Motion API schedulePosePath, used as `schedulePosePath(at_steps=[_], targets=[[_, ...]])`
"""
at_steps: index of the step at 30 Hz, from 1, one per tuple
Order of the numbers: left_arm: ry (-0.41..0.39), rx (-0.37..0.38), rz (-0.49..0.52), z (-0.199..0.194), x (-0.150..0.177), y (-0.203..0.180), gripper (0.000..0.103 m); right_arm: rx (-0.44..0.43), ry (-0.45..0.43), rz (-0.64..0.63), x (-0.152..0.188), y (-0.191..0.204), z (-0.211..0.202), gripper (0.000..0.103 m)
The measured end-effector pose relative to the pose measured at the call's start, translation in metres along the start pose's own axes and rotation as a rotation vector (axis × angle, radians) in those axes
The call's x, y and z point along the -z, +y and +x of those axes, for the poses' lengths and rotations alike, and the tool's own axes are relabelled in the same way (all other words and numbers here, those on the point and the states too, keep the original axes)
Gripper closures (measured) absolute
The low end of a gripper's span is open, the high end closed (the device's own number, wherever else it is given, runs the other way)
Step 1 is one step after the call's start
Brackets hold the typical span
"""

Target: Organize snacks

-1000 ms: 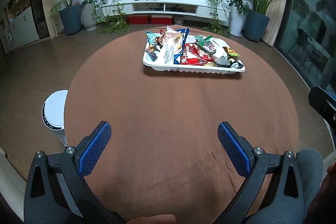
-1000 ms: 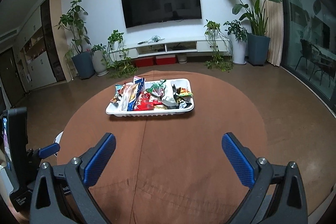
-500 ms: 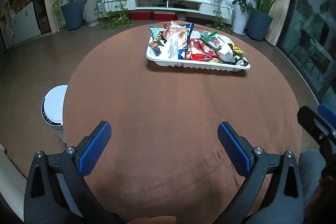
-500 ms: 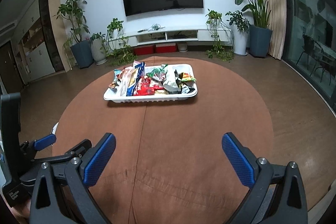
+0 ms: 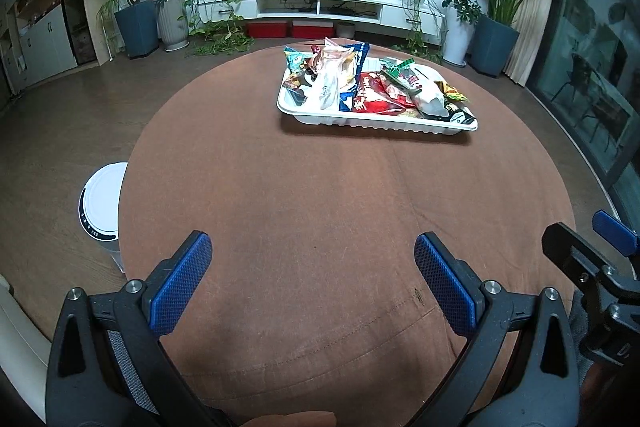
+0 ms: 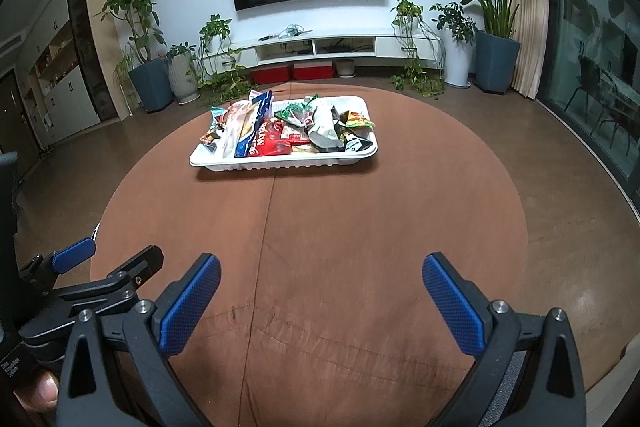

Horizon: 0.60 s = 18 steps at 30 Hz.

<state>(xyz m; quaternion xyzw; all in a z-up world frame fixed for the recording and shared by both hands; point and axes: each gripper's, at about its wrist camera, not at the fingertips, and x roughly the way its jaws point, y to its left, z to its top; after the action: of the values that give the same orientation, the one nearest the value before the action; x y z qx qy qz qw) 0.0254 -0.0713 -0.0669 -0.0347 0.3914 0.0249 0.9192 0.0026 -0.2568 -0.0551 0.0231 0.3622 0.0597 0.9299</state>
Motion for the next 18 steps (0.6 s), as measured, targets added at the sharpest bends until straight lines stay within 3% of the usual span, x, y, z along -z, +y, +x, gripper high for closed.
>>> schedulePosePath(at_steps=[18], targets=[[-0.008,-0.005,0.015,0.0018,0.0005,-0.0033,0.0,-0.001,0.014,0.003,0.0008,-0.001,0.0024,0.0]])
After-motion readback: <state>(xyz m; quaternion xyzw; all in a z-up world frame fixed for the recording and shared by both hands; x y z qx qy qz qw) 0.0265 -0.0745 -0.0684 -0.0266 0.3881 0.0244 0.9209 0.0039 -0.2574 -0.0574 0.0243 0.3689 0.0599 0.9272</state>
